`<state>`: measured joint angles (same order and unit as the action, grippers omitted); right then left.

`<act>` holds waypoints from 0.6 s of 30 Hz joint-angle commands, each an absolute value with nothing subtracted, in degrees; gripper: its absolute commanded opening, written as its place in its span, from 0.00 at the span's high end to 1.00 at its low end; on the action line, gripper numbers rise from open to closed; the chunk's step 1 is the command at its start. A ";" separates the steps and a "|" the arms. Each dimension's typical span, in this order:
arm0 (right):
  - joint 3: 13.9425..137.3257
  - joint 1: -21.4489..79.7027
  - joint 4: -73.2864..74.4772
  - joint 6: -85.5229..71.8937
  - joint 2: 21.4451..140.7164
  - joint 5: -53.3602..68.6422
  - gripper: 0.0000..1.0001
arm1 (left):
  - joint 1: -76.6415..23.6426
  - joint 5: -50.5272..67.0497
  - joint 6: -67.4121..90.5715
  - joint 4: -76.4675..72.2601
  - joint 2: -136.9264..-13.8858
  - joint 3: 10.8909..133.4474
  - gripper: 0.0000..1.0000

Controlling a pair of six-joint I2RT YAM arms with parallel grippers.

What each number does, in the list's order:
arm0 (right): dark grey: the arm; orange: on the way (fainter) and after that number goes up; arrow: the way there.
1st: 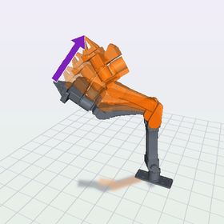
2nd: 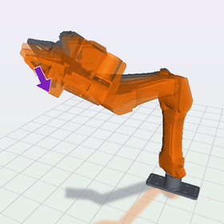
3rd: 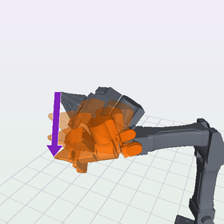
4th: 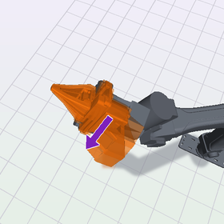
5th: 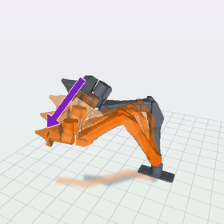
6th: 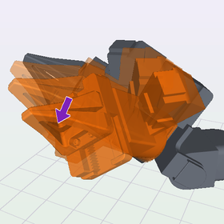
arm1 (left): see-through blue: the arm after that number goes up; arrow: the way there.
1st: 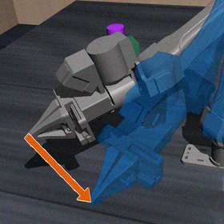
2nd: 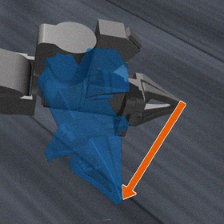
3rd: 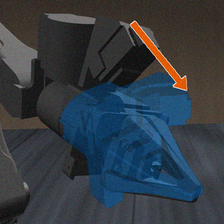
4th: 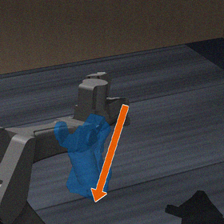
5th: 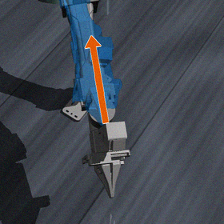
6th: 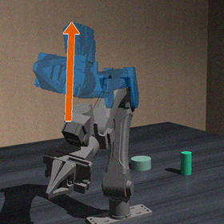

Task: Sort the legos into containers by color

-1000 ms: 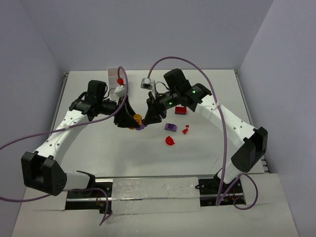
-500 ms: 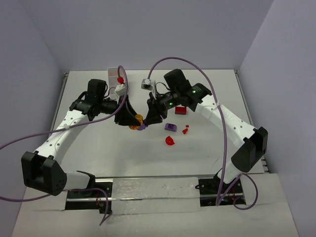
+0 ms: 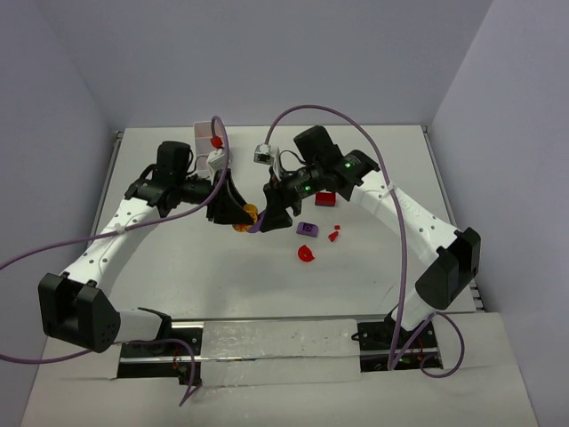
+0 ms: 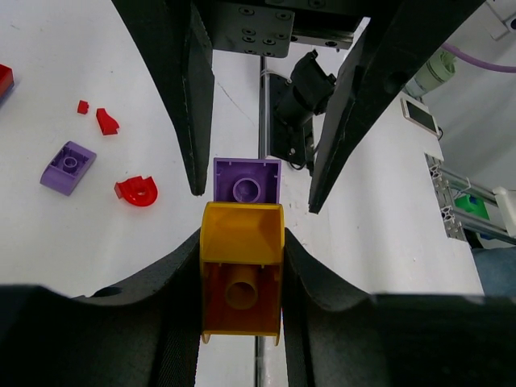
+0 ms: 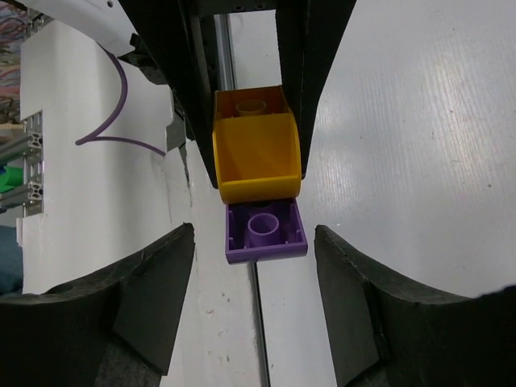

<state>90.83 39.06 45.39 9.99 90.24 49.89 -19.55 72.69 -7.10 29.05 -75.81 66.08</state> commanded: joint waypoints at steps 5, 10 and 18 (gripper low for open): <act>94.08 39.62 44.72 10.35 91.69 52.38 0.38 | -19.60 75.54 -4.64 25.38 -74.71 67.32 1.00; 94.80 39.79 43.95 10.17 92.11 54.27 0.55 | -19.69 75.69 -4.48 25.31 -75.19 67.50 1.00; 92.24 40.31 43.98 12.21 90.80 55.29 1.00 | -18.90 71.17 -8.04 27.00 -76.63 69.66 1.00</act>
